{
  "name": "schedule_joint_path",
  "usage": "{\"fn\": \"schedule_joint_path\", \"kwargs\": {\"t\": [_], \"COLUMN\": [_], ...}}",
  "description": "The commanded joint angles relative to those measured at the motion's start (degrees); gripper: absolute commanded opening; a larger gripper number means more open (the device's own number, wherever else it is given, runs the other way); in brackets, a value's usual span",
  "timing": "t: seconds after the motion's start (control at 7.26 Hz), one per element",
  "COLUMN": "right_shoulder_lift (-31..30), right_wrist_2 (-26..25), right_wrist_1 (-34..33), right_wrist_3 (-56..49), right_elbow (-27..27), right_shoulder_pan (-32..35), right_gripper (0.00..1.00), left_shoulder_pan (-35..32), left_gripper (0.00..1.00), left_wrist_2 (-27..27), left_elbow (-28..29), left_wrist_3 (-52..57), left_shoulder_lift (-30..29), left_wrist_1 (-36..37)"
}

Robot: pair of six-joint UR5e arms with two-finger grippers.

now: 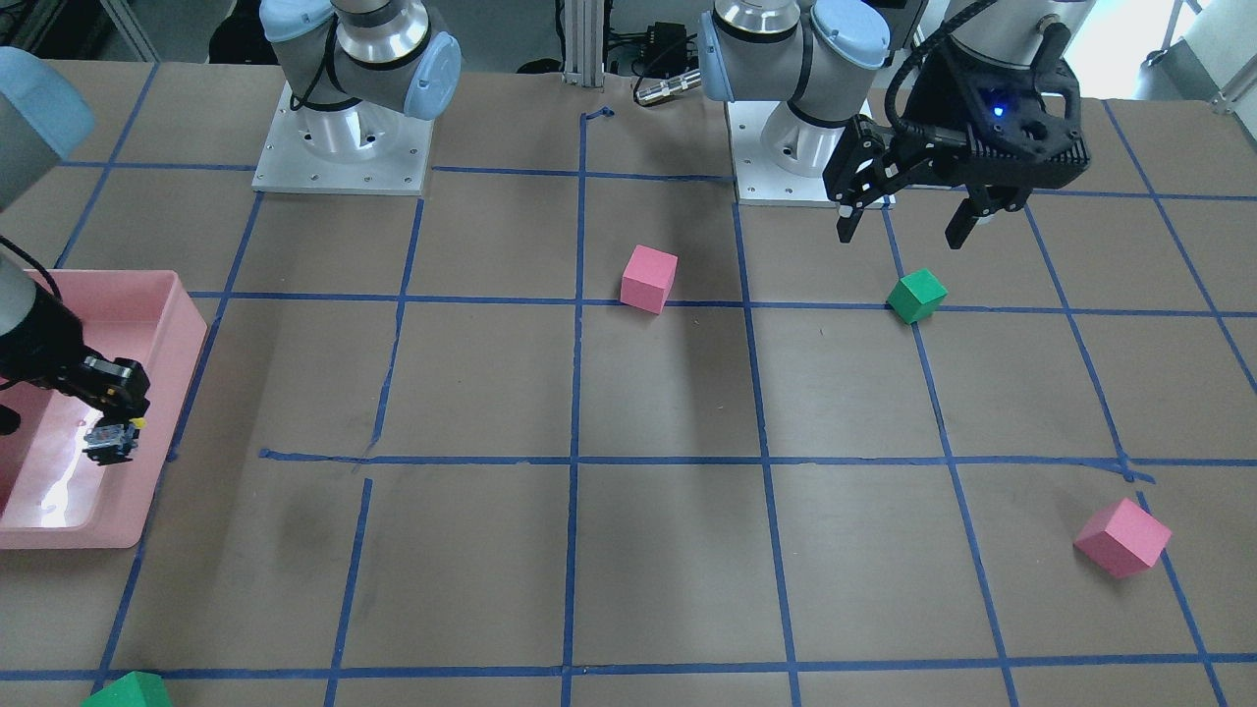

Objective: Align button upright
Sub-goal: 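Lift the button out of the bin and carry it to the table center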

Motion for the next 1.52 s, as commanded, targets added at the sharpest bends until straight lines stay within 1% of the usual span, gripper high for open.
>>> {"fn": "schedule_joint_path", "kwargs": {"t": [0.0, 0.14, 0.28, 0.41, 0.55, 0.69, 0.83, 0.96, 1.1, 1.24, 1.38], "right_shoulder_lift": [3.8, 7.6, 11.2, 12.2, 14.6, 16.8, 19.3, 21.5, 23.4, 25.0, 25.2], "right_wrist_2": [-1.0, -0.3, 0.2, 1.6, 5.0, 7.7, 8.4, 8.5, 8.7, 13.4, 14.7], "right_wrist_1": [-0.1, -0.1, 0.6, 0.3, 0.2, -0.2, -0.4, -0.3, -0.4, -0.5, -0.5], "right_wrist_3": [12.2, 14.4, 13.3, 14.5, 16.6, 19.1, 22.4, 28.1, 30.0, 31.3, 32.3], "right_elbow": [-3.5, -7.2, -9.7, -11.1, -11.9, -13.5, -16.4, -19.1, -20.9, -21.4, -21.4], "right_shoulder_pan": [14.3, 18.2, 21.3, 24.8, 27.0, 29.0, 31.4, 34.3, 35.7, 35.9, 35.9], "right_gripper": [0.0, 0.0, 0.0, 0.0, 0.0, 0.0, 0.0, 0.0, 0.0, 0.0, 0.0], "left_shoulder_pan": [0.0, 0.1, 0.1, 0.0, 0.1, 0.0, 0.0, 0.0, 0.0, 0.0, 0.0], "left_gripper": [1.0, 1.0, 1.0, 1.0, 1.0, 1.0, 1.0, 1.0, 1.0, 1.0, 1.0], "left_wrist_2": [0.2, 0.2, 0.2, 0.1, 0.0, 0.0, 0.0, 0.0, 0.0, 0.0, 0.0], "left_elbow": [0.1, 0.2, 0.2, 0.2, 0.2, 0.1, 0.1, 0.0, -0.1, -0.1, 0.0], "left_wrist_3": [0.0, 0.0, 0.0, 0.0, 0.0, 0.0, 0.0, 0.0, 0.0, 0.0, 0.0], "left_shoulder_lift": [0.1, 0.0, 0.0, 0.0, 0.0, 0.0, 0.0, 0.0, 0.1, 0.1, 0.1], "left_wrist_1": [0.0, 0.0, 0.0, 0.0, 0.0, 0.0, 0.0, 0.0, 0.0, 0.0, 0.0]}}
